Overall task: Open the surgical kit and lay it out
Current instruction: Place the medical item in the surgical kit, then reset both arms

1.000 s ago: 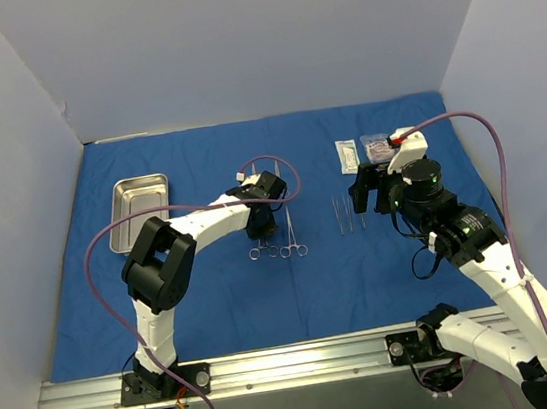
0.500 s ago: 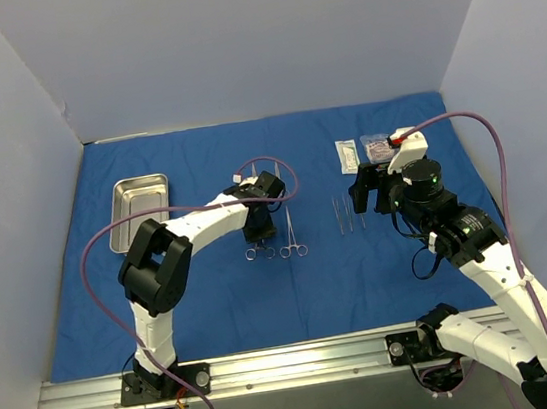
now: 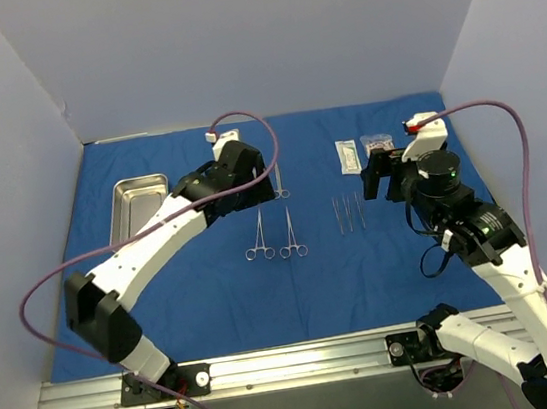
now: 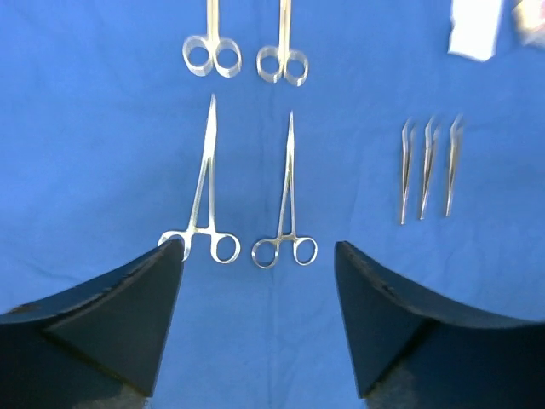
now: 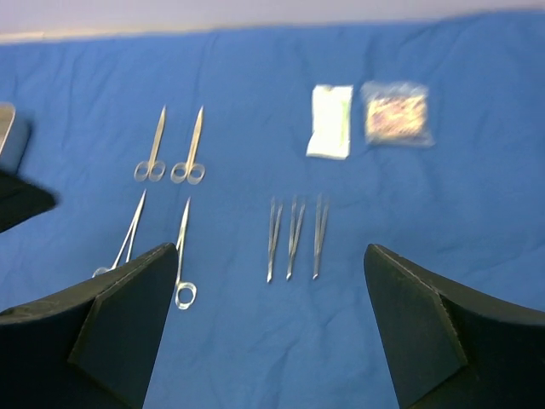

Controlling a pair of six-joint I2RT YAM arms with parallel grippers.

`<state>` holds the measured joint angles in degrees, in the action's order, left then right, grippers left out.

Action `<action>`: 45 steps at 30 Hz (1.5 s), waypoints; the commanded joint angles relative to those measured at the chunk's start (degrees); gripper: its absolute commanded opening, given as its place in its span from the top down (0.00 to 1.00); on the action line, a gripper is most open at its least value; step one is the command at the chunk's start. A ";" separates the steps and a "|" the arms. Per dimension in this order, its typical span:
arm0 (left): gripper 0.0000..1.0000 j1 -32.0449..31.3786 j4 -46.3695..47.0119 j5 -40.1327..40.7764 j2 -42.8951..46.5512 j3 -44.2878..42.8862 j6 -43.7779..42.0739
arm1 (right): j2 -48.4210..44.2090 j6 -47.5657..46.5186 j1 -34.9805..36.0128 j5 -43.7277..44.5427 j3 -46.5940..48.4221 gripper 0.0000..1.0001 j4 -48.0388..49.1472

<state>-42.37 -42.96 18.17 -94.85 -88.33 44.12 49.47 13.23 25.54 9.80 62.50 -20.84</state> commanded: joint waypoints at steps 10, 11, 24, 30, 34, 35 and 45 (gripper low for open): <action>0.06 0.97 -0.63 16.17 25.92 -0.79 -18.97 | -1.39 -5.23 -0.32 20.41 17.82 0.00 -6.49; 0.06 1.06 -0.63 17.15 29.51 -0.53 -21.24 | -1.57 -5.76 -0.23 21.39 18.70 0.00 -7.10; 0.06 1.24 -9.05 32.79 55.73 2.03 -31.37 | -9.65 -9.28 -0.05 29.22 24.51 0.00 -10.18; 0.06 1.24 -12.67 39.82 63.11 2.55 -31.55 | -14.84 -10.51 0.21 29.58 22.58 0.00 -7.90; 0.06 1.15 -14.34 43.52 65.93 3.34 -31.03 | -15.90 -11.21 0.74 30.18 23.89 0.00 -7.81; 0.06 1.15 -14.52 43.79 66.63 3.52 -30.94 | -15.99 -11.47 0.91 30.71 24.07 0.00 -7.99; 0.06 1.06 -10.74 46.95 67.78 6.07 -30.49 | -17.92 -10.69 4.87 32.65 23.46 0.00 -7.28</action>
<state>-41.36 -55.99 63.05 -27.42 -83.29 14.06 32.36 2.70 28.99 40.12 86.00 -30.65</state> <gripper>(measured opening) 0.939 0.994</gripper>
